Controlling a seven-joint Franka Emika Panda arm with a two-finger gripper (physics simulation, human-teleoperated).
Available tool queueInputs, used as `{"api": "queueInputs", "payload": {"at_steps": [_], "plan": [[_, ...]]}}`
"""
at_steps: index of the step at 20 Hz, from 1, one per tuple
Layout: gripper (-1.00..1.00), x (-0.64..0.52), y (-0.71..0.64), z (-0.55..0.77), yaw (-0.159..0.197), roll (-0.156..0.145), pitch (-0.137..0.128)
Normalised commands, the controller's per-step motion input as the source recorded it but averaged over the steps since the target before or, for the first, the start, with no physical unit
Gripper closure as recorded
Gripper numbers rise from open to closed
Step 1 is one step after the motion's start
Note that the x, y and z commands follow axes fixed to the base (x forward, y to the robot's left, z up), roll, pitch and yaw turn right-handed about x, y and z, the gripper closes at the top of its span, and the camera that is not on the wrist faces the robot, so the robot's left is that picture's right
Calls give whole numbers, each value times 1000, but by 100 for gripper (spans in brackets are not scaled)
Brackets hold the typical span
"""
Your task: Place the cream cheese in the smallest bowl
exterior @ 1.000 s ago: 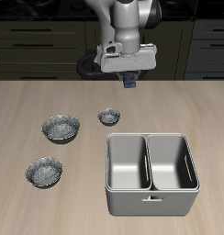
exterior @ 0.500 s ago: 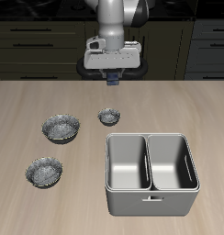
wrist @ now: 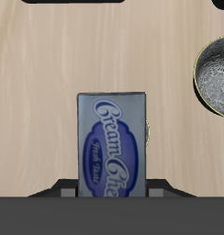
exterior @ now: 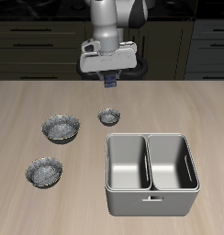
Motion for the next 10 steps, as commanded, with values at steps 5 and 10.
{"api": "queueInputs", "payload": {"at_steps": [5, 10], "plan": [[100, 94, -206, 67, 2, 41, 19], [100, 157, -208, 33, 25, 42, 20]]}}
